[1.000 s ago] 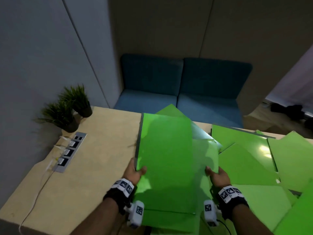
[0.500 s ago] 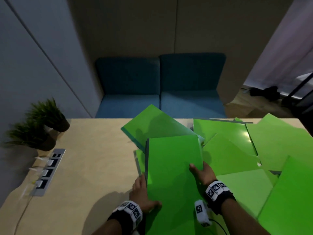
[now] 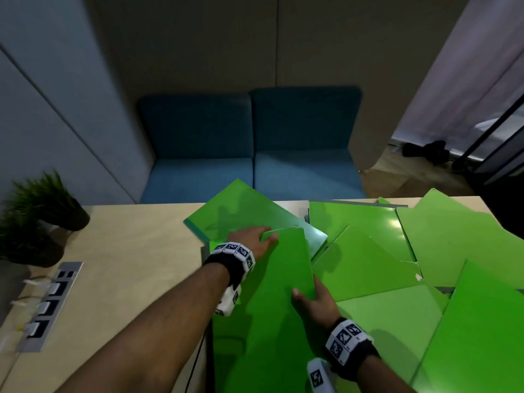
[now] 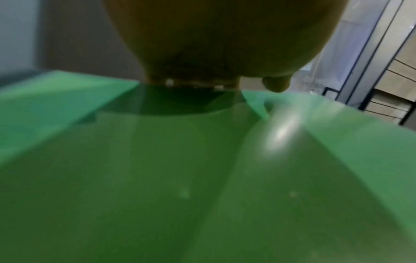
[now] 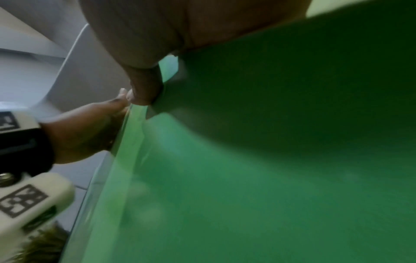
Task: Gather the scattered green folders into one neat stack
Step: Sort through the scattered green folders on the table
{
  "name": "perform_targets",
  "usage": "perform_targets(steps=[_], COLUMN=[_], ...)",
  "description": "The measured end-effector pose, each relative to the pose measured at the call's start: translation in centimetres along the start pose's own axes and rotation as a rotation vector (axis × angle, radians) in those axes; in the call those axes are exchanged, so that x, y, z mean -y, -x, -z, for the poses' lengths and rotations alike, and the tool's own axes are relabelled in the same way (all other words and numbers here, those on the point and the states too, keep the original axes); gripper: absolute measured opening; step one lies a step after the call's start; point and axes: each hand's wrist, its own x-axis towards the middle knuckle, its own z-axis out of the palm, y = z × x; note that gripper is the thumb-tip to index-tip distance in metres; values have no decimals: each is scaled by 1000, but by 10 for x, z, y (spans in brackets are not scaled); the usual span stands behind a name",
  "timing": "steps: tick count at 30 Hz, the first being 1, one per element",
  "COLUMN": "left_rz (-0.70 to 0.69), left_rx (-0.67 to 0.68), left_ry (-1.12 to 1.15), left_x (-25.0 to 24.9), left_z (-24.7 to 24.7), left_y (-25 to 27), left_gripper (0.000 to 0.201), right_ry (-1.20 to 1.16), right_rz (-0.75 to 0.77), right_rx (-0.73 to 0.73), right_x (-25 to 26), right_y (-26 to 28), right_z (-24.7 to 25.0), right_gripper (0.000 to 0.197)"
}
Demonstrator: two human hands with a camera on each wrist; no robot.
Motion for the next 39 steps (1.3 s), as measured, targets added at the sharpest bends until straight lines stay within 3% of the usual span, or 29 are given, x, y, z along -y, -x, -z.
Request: perform_targets(steps=[4, 9, 10, 12, 14, 15, 17, 18, 20, 22, 24, 26, 28, 31, 35, 39], left_rz=[-36, -91, -60, 80, 289, 347, 336, 330, 324, 437, 532, 565, 612, 719, 855, 918], left_rx=[2, 17, -25, -246, -445, -432, -227, -132, -73, -192, -305, -374, -422, -458, -462, -423], left_ry=[-42, 6, 38, 122, 412, 634, 1048, 1151, 1266, 1301, 1291, 1299, 1311, 1348, 1344, 1314], left_x=[4, 27, 36, 63, 96, 108, 117, 116, 113, 116, 130, 142, 151, 180, 213, 225], left_z=[-17, -25, -20, -12, -12, -15, -30, -41, -69, -93, -112, -117, -111, -112, -118, -129], left_y=[13, 30, 33, 42, 56, 67, 94, 103, 115, 125, 132, 141, 153, 168, 183, 186], left_gripper=[66, 76, 78, 86, 93, 96, 105, 106, 93, 69, 81, 88, 59, 28, 43, 57], right_ry=[-139, -7, 18, 49, 68, 59, 19, 18, 80, 117, 137, 363, 682, 860, 1232, 1467], right_rz=[-93, -42, -22, -23, -40, -34, 11, 51, 136, 165, 116, 87, 174, 292, 265, 138], right_rx=[25, -33, -26, -5, -2, 9, 36, 51, 94, 155, 195, 220, 183, -52, -378, -321], right_x=[-15, -24, -21, -7, 10, 20, 40, 51, 68, 74, 70, 65, 66, 85, 102, 99], right_y=[-4, 2, 0, -5, -14, -19, -28, -31, -26, -24, -31, -44, -63, -95, -129, -139], right_z=[-4, -12, -11, -9, -9, -11, -20, -27, -46, -62, -76, -90, -93, -70, -22, -5], right_gripper=[88, 86, 87, 91, 97, 100, 103, 102, 90, 71, 53, 52, 49, 47, 60, 82])
